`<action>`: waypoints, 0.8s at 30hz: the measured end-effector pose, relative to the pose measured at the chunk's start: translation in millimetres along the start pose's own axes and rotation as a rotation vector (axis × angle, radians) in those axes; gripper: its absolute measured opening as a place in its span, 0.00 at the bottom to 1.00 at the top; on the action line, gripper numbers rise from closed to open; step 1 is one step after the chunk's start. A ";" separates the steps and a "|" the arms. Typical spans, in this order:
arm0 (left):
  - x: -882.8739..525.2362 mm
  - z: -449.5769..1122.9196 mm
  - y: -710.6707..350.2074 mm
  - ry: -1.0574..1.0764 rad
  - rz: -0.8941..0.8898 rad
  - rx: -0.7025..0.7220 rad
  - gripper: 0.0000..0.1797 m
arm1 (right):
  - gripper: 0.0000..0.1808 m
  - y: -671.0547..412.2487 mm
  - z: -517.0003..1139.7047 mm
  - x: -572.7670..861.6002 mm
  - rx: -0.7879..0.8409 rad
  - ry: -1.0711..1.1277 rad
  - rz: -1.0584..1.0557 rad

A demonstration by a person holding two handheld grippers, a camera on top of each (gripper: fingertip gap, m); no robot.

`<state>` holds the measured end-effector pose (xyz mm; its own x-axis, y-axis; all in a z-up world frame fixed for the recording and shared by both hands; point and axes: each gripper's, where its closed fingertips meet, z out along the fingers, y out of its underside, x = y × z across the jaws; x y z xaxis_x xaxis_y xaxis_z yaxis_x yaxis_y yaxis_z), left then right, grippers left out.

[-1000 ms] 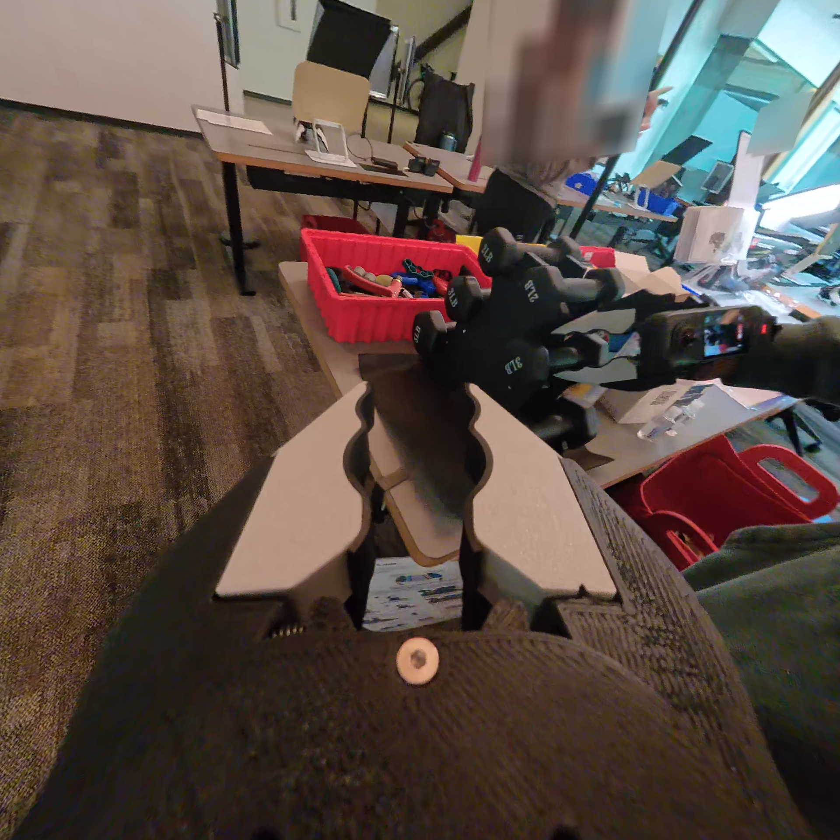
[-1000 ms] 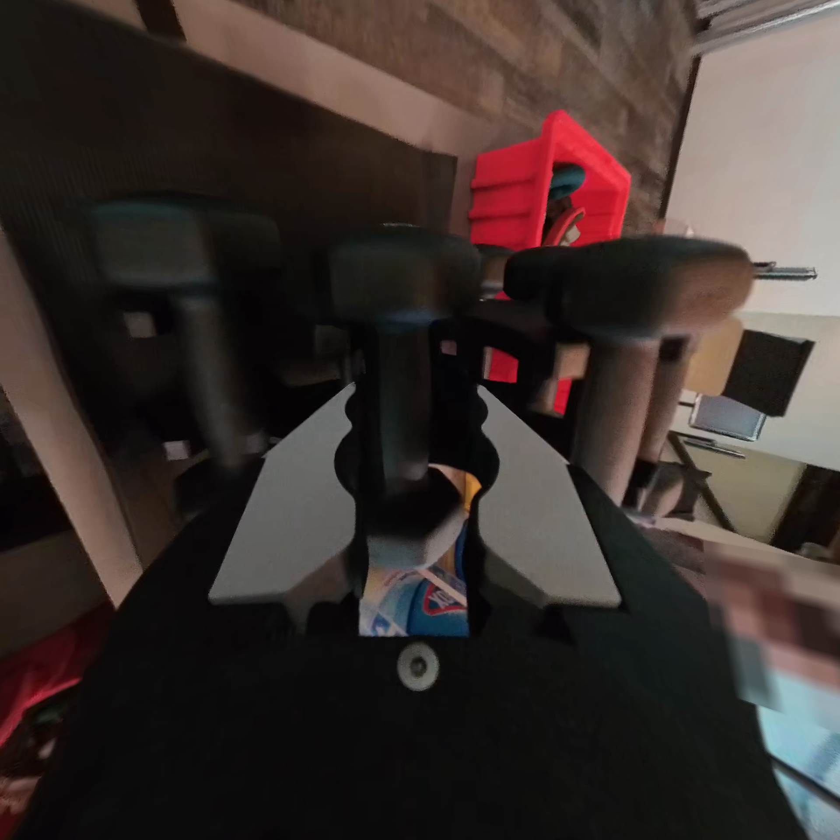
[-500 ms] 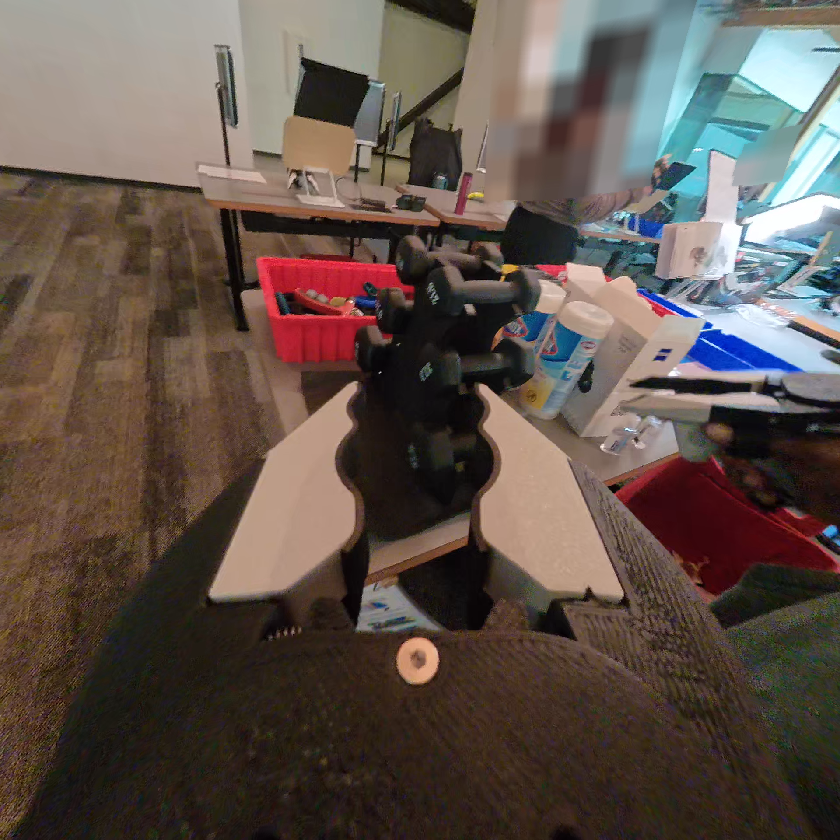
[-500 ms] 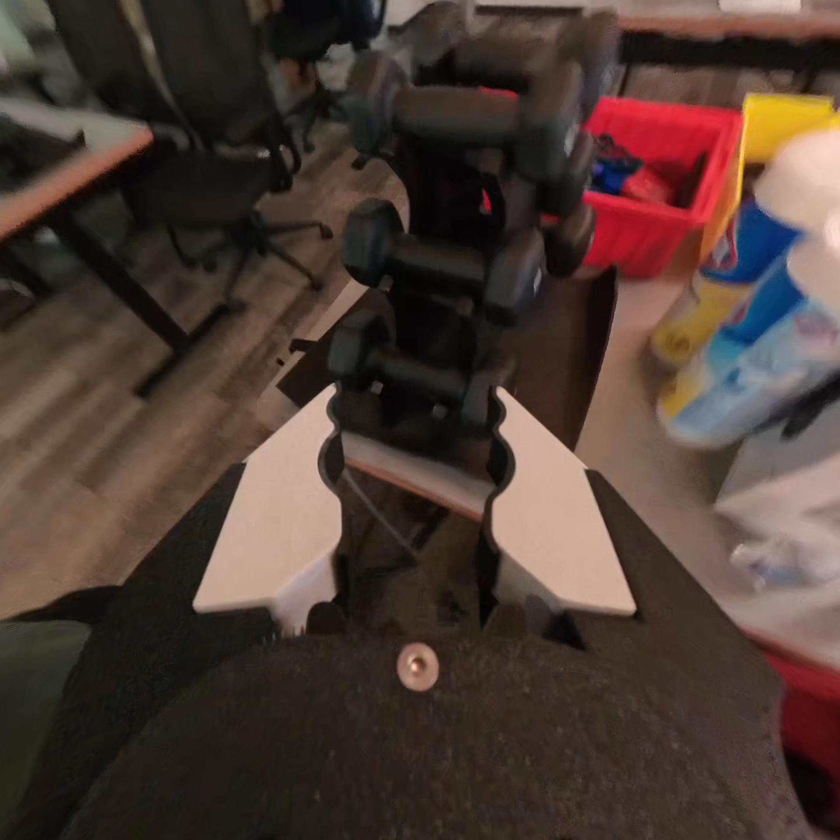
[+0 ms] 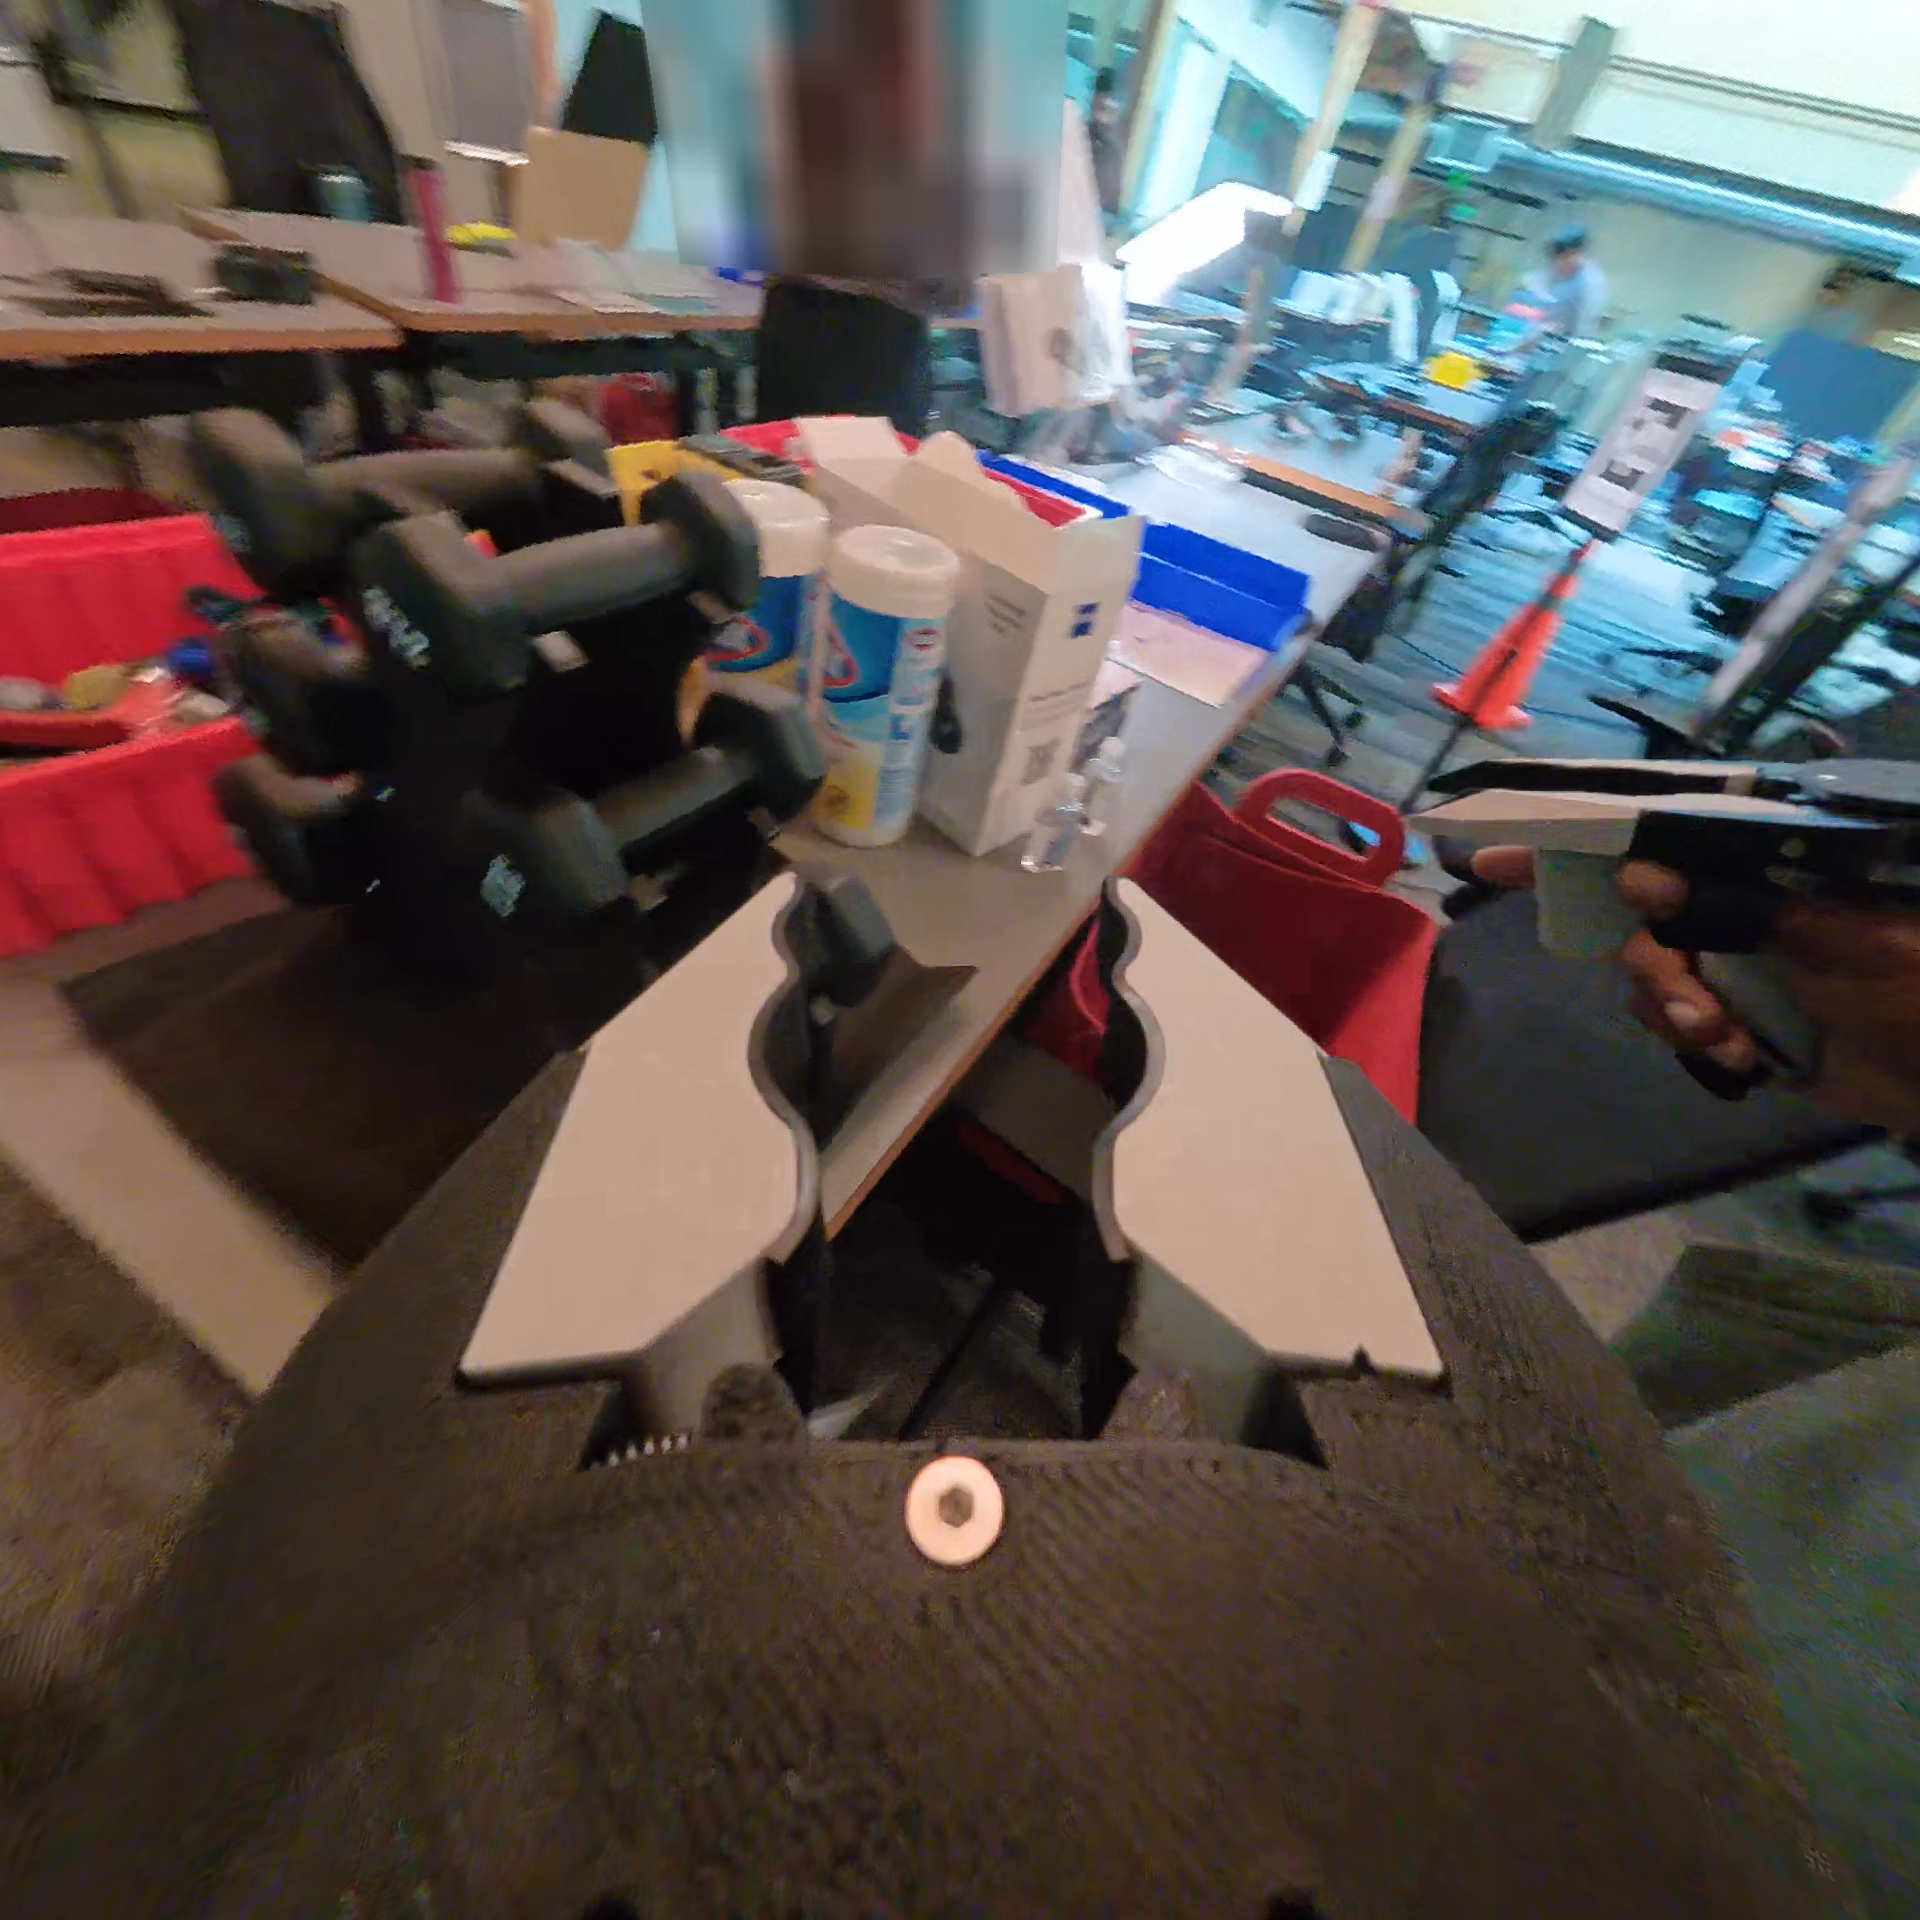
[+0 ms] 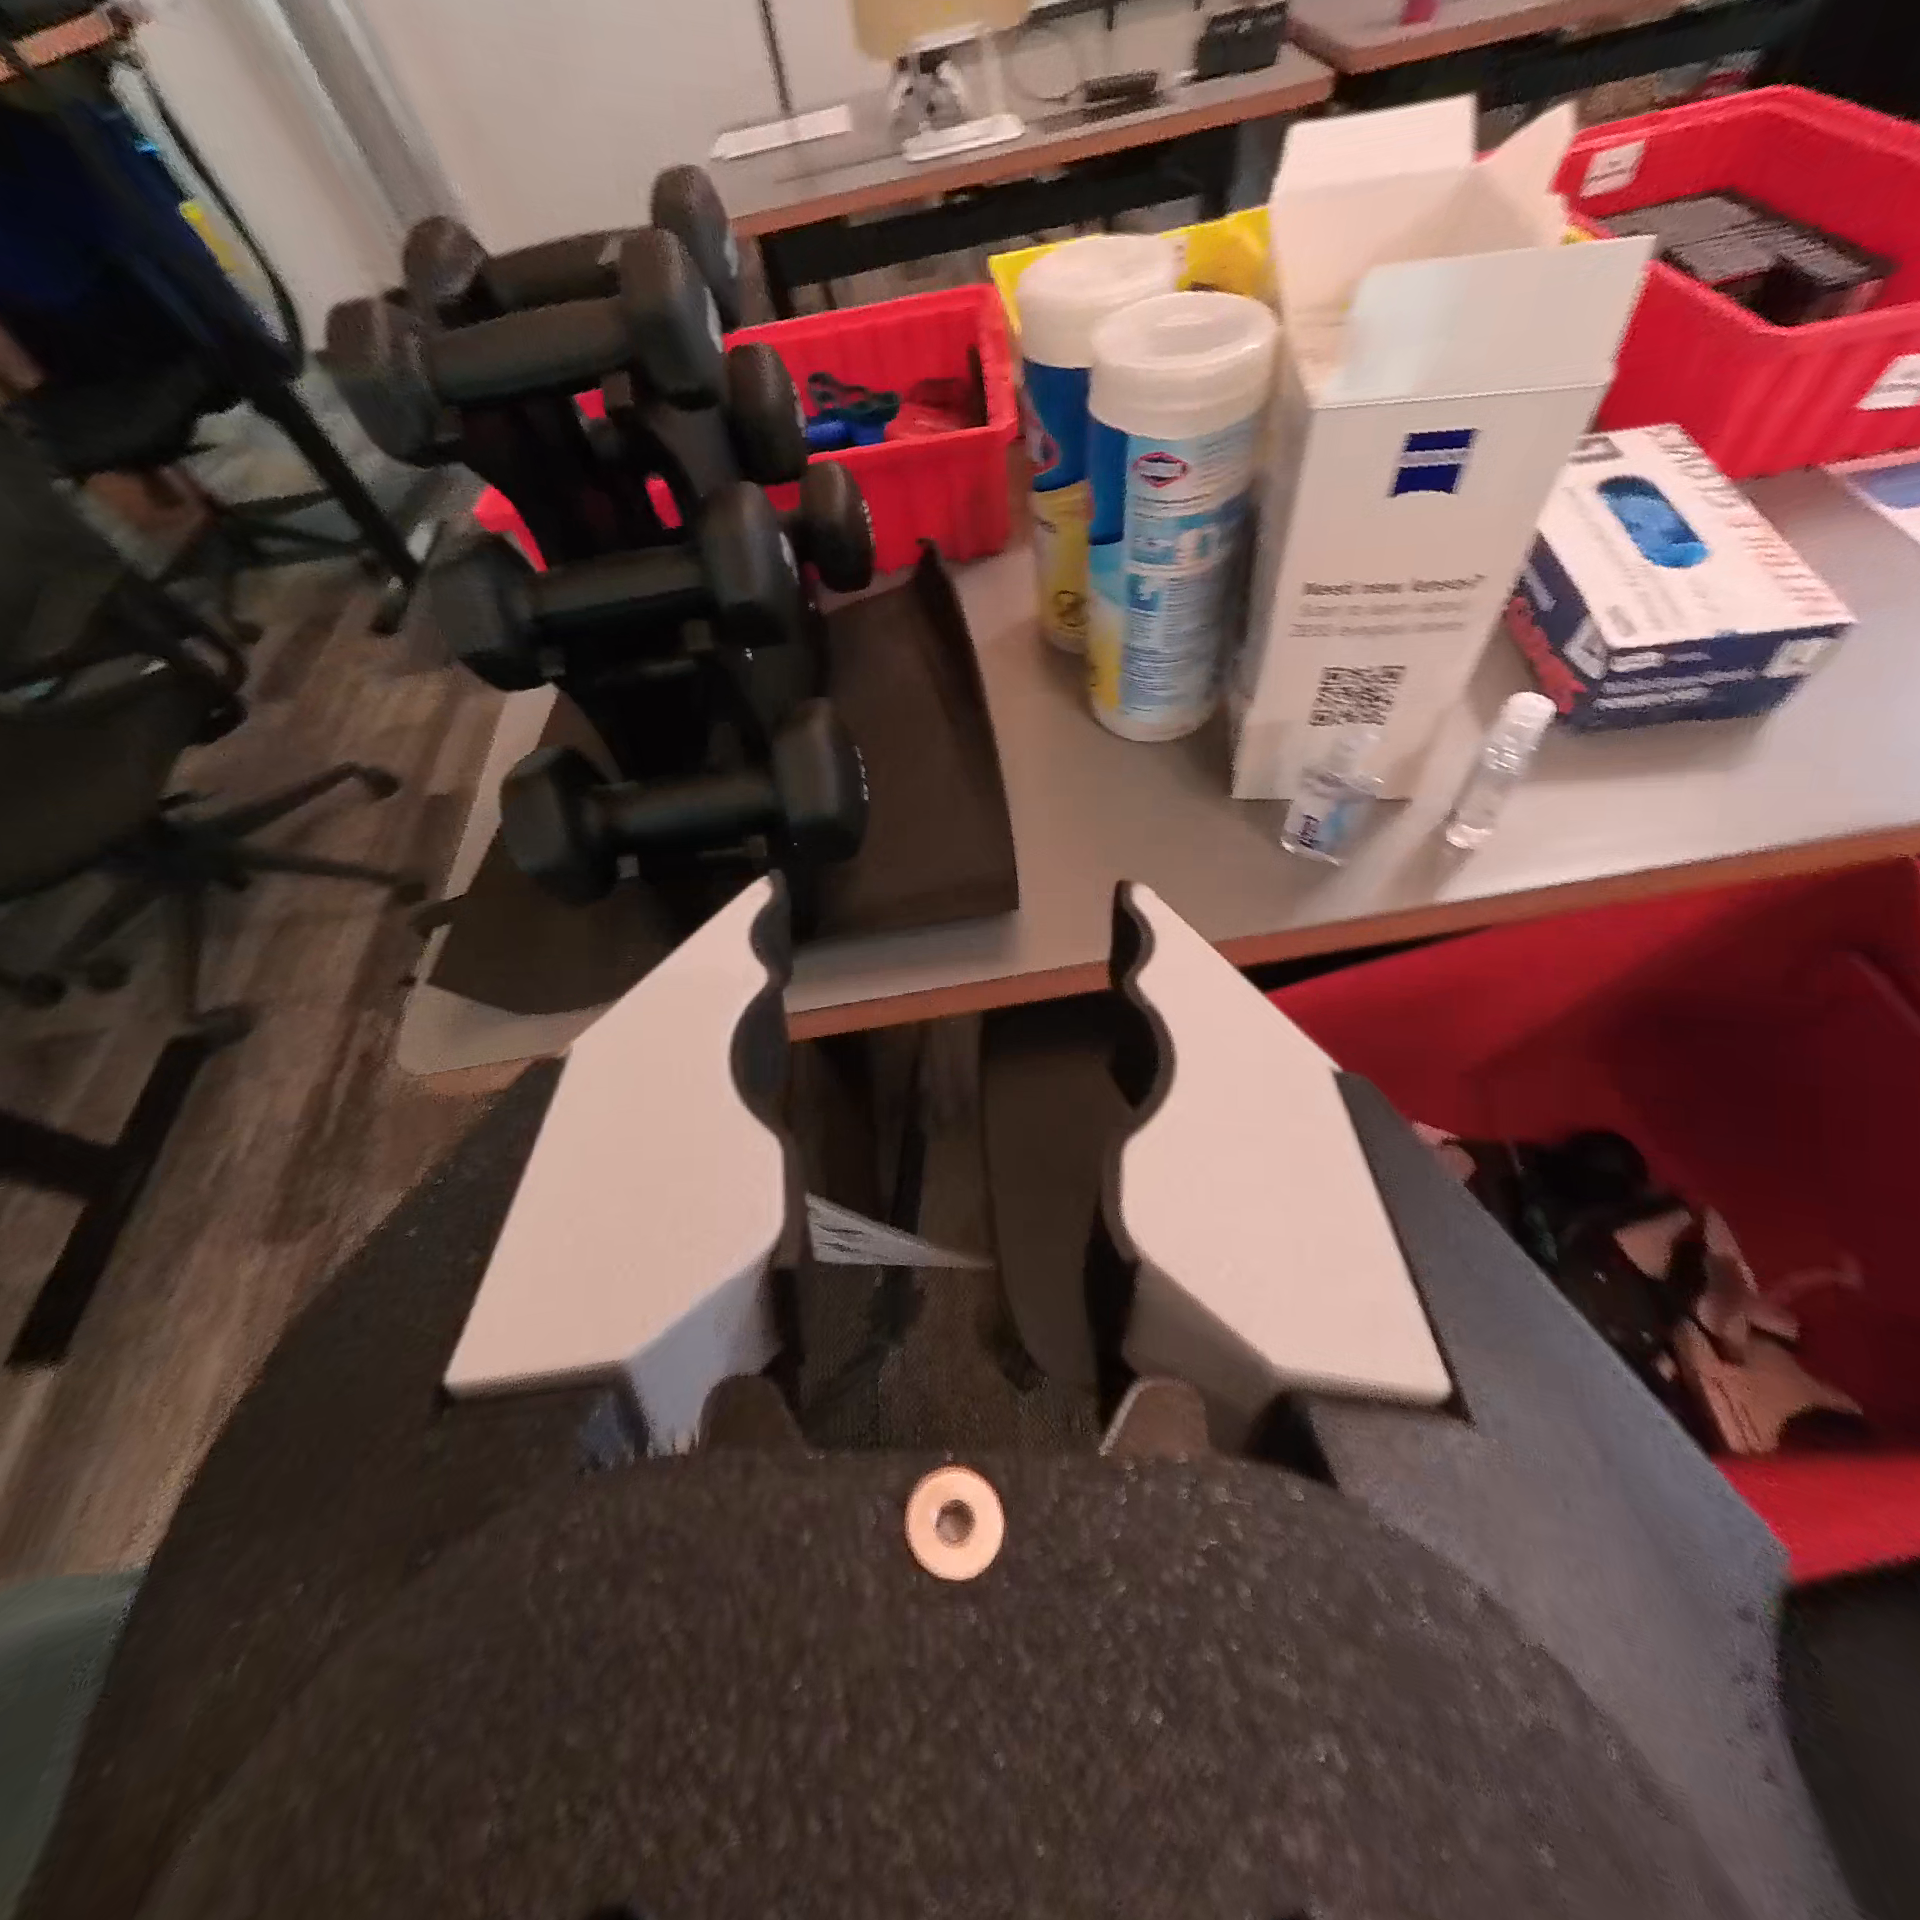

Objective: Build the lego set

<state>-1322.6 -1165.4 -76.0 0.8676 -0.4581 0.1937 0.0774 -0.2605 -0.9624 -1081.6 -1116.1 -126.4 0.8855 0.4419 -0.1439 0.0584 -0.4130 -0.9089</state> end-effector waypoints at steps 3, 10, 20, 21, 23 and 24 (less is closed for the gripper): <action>5.8 12.5 -3.1 0.118 0.062 0.006 0.13 | 0.18 8.3 -27.5 -8.9 -0.007 0.046 -0.017; 43.7 37.4 9.1 0.383 0.090 -0.016 0.00 | 0.00 25.2 -109.5 -7.2 0.015 0.244 0.021; 166.8 78.9 9.6 0.534 0.106 -0.054 0.01 | 0.00 50.1 -227.2 54.2 0.151 0.493 0.128; 180.8 83.0 11.4 0.541 0.114 -0.061 0.02 | 0.00 53.6 -236.1 62.4 0.162 0.496 0.131; 208.5 92.6 15.0 0.537 0.135 -0.068 0.06 | 0.00 60.0 -255.9 82.7 0.184 0.494 0.124; 223.0 98.3 16.4 0.528 0.142 -0.066 0.09 | 0.00 63.2 -268.2 96.4 0.197 0.500 0.115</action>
<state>-1079.5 -1188.3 -67.3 0.5017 -0.8522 0.1485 -0.0686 -0.2103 -0.9752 -868.9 -1313.2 -92.8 0.9950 -0.0494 -0.0867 -0.0966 -0.2583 -0.9612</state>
